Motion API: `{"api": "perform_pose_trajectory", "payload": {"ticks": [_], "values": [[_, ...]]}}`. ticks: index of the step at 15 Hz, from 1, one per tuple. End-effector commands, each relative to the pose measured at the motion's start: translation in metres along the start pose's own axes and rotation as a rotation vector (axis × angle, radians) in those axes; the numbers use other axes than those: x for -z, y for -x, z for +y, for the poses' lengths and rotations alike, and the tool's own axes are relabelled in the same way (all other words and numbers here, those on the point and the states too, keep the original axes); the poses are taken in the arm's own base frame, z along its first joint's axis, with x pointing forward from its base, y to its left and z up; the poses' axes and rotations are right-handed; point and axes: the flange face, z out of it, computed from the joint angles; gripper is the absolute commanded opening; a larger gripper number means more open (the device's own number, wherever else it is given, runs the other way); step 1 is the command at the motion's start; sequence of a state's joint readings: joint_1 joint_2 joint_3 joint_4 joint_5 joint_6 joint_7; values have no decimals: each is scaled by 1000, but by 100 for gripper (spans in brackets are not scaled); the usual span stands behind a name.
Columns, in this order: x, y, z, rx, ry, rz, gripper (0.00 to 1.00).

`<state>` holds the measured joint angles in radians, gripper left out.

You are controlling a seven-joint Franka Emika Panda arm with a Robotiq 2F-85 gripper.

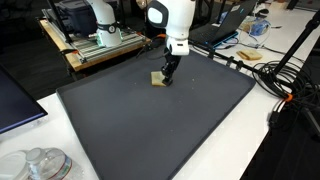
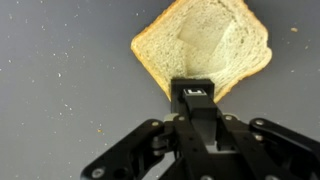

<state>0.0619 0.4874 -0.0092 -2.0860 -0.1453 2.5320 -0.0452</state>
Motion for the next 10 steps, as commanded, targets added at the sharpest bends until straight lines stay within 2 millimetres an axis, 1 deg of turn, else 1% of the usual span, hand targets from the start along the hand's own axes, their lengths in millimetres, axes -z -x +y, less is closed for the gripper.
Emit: {"api": "perform_pose_trajectory", "payload": {"ticks": [1, 3, 5, 6, 8, 10], "values": [[-59, -1, 5, 92, -72, -28, 5], [-62, -3, 9, 99, -96, -44, 5], [-62, -3, 8, 78, -83, -82, 5], [-58, -2, 8, 63, -78, -88, 5], [-39, 5, 8, 14, -58, -72, 5], [-26, 12, 8, -44, -54, -73, 5]]}}
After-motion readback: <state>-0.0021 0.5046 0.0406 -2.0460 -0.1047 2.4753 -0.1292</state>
